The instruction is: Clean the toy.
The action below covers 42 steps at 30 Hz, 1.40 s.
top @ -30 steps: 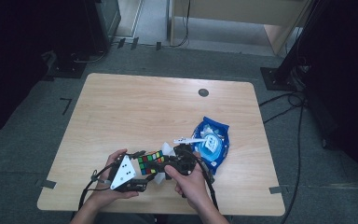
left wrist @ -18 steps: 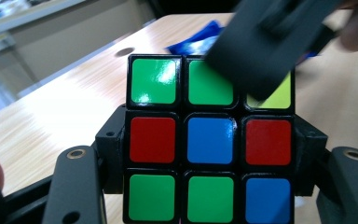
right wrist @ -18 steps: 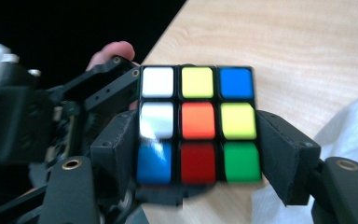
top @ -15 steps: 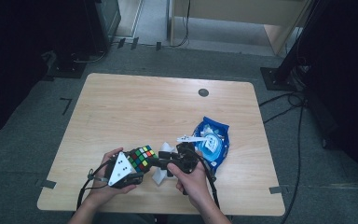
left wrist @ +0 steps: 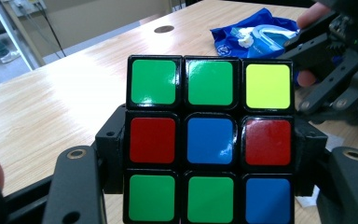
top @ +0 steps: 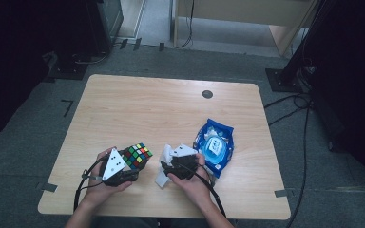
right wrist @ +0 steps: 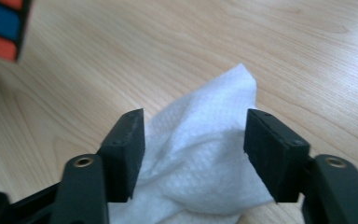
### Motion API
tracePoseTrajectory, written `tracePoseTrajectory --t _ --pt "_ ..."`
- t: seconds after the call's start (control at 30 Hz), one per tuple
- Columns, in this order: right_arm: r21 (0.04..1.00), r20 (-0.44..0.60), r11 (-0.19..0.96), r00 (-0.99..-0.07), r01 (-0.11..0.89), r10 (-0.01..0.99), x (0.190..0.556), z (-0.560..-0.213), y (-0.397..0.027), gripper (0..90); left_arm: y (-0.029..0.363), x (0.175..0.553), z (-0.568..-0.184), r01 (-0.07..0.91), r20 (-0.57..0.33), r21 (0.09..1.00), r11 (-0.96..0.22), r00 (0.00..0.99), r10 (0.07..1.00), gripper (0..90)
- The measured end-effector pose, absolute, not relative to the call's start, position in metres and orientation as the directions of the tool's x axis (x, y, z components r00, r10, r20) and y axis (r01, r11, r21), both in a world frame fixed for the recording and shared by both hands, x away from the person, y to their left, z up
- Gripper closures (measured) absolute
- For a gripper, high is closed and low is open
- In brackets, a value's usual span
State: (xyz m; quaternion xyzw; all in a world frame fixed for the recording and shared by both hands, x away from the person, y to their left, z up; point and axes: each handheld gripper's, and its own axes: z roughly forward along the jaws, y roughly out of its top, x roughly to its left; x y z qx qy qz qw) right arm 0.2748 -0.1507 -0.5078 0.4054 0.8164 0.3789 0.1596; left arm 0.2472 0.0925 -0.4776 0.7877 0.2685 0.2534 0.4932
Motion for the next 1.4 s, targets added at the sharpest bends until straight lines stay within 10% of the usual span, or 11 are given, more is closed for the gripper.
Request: tracePoseTrajectory --t 0.17,0.4,0.87,1.4 --pt "0.732 0.032 0.411 -0.629 0.543 0.776 0.272 -0.516 -0.149 49.9 0.091 0.246 -0.477 0.17 0.135 0.913 -0.37 0.731 0.669 33.7" --pt "0.719 0.089 0.358 -0.59 0.595 0.803 0.274 -0.513 -0.162 86.5 0.089 0.245 -0.478 0.17 0.133 0.912 -0.374 0.739 0.661 33.7" --pt "0.859 0.398 -0.006 -0.661 0.511 0.636 0.25 -0.457 -0.164 87.9 0.065 0.233 -0.482 0.125 0.131 0.906 -0.404 0.825 0.55 33.7" --pt "0.847 0.458 -0.004 -0.726 0.532 0.513 0.24 -0.441 -0.155 87.5 0.076 0.234 -0.477 0.12 0.128 0.924 -0.364 0.8 0.587 33.7"
